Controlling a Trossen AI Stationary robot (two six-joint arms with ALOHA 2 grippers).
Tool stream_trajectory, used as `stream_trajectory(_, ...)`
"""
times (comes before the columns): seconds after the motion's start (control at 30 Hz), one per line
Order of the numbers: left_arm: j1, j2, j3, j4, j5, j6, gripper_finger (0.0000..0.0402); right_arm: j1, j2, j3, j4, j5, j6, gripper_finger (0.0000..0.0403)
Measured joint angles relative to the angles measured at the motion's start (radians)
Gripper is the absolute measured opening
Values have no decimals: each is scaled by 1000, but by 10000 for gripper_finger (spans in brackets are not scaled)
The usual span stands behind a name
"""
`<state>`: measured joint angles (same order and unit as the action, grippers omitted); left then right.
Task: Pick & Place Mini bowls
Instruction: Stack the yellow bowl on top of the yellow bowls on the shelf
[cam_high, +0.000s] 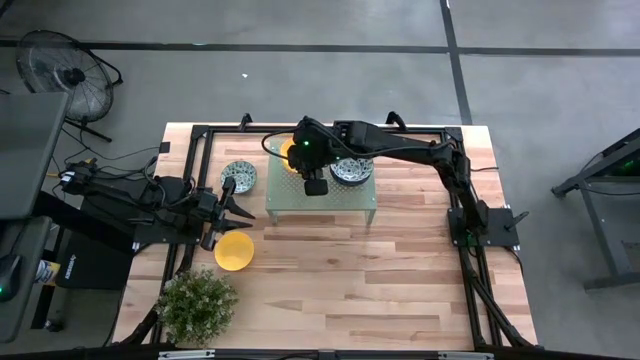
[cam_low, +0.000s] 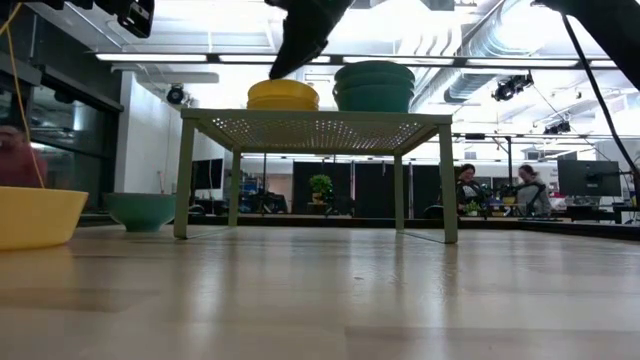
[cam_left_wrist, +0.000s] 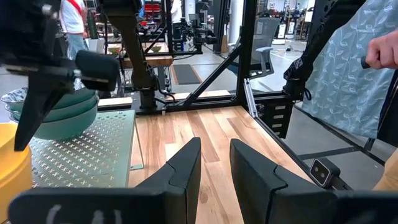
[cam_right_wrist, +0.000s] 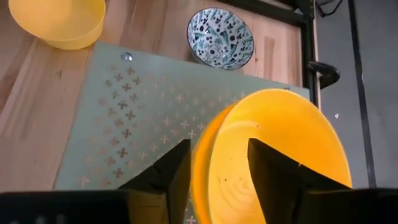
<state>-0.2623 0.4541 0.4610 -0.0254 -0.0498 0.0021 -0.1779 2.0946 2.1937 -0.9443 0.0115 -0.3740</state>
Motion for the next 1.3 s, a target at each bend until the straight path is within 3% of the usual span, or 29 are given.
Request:
stream_trajectory(0.13, 0, 0, 0, 0, 1, 0, 83, 19, -26, 0, 28, 11, 7, 155)
stream_trajectory(0.3, 0, 0, 0, 0, 3, 0, 83, 37, -45, 1, 38, 128, 57, 138)
stream_trajectory(0.57, 0, 0, 0, -2, 7, 0, 83, 54, -45, 1, 38, 168, 105, 10)
stream_trajectory(0.83, 0, 0, 0, -3, 7, 0, 83, 68, -14, 1, 45, 243, 82, 2)
stream_trajectory(1.3, 0, 0, 0, -3, 8, 0, 83, 35, 14, 0, -10, 197, 157, 0)
